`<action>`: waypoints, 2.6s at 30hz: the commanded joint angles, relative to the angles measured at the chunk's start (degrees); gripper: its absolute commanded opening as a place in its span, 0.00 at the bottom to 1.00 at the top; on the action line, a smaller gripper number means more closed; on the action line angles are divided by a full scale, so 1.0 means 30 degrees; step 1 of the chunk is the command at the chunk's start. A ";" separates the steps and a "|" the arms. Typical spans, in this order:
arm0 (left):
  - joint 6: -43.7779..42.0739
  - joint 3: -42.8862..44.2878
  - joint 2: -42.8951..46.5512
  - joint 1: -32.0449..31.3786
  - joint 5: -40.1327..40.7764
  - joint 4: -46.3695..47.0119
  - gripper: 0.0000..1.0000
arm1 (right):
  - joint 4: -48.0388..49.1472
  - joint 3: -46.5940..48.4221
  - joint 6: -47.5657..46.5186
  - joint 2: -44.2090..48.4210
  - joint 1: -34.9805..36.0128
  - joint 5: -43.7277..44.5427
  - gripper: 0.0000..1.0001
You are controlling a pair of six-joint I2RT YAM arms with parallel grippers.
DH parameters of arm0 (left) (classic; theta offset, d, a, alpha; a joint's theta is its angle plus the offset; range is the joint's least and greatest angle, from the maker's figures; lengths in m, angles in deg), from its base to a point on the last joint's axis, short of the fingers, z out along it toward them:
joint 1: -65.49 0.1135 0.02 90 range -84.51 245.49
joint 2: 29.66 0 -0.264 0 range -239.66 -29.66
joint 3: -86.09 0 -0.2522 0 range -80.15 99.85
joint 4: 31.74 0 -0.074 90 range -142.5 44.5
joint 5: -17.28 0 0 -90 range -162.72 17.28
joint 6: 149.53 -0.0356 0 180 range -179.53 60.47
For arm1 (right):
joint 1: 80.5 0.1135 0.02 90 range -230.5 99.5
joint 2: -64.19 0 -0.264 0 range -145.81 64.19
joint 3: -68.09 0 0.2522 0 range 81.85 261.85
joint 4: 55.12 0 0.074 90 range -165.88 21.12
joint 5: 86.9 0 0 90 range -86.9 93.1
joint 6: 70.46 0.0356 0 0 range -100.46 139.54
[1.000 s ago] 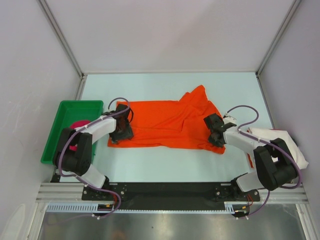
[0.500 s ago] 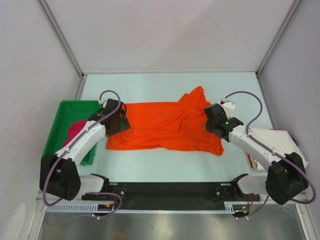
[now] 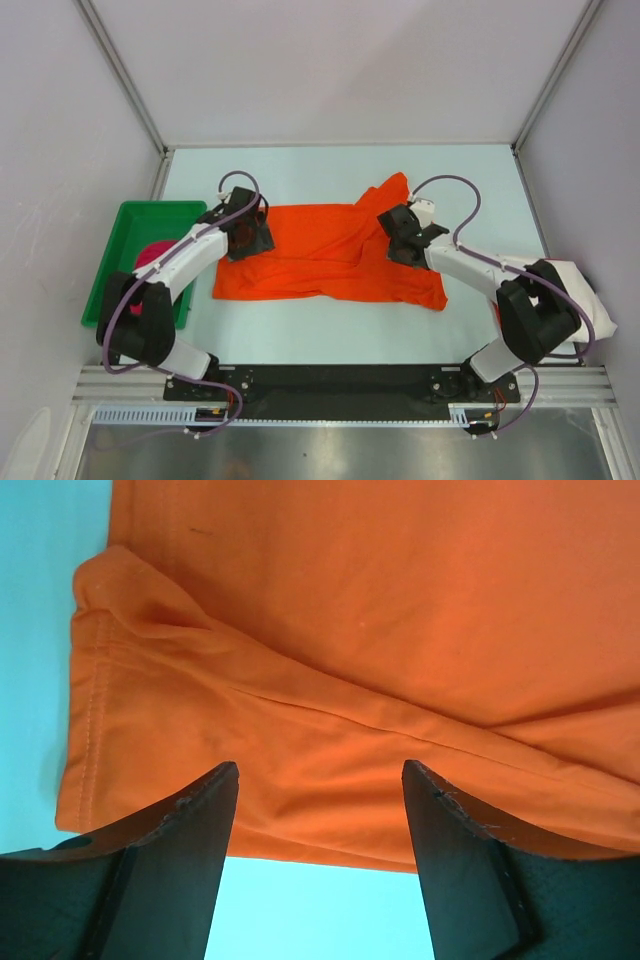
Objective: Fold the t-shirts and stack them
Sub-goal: Fold the flattened tshirt in 1/3 of the way
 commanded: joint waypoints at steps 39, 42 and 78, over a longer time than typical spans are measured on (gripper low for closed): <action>0.1933 -0.2501 -0.3807 -0.1656 -0.0847 0.0770 0.66 | 0.1003 -0.2386 0.2522 -0.3149 -0.0019 -0.0155 0.38; 0.2108 -0.2587 -0.4102 -0.1773 -0.0935 0.0534 0.66 | 0.0621 -0.3030 0.2815 -0.2566 -0.0019 -0.0301 0.38; 0.1171 -0.2441 0.3693 -0.3326 0.0971 0.0270 0.70 | -0.1139 -0.2475 0.0766 0.4384 0.1122 0.1663 0.37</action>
